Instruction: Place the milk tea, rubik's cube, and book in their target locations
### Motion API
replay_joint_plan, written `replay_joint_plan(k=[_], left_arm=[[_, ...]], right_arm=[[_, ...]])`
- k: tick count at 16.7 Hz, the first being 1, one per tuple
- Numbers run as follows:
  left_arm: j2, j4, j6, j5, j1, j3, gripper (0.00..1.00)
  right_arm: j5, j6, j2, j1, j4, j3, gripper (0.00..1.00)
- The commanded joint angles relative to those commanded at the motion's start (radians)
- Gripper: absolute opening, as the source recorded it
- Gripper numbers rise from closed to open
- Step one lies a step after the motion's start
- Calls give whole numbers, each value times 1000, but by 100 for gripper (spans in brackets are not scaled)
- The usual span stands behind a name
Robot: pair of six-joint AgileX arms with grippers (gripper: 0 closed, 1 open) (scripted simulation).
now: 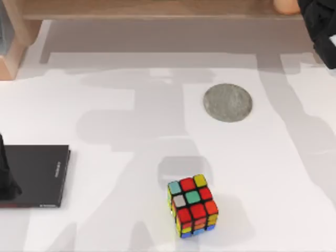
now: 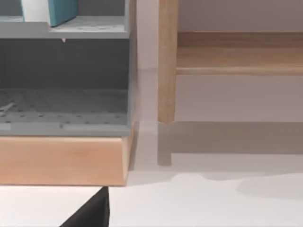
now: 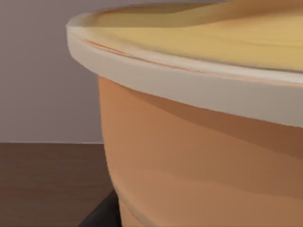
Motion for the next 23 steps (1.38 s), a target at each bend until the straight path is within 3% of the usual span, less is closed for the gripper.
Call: replay_joint_plan(k=[8, 15, 23], left_arm=[[0, 0, 0, 0, 0, 0, 100], [0, 0, 0, 0, 0, 0, 100], [0, 0, 0, 0, 0, 0, 100]], right_arm=[[38, 1, -211, 28, 60, -268, 0], [46, 3, -224, 32, 77, -287, 0], [198, 9, -112, 233, 321, -329, 0]])
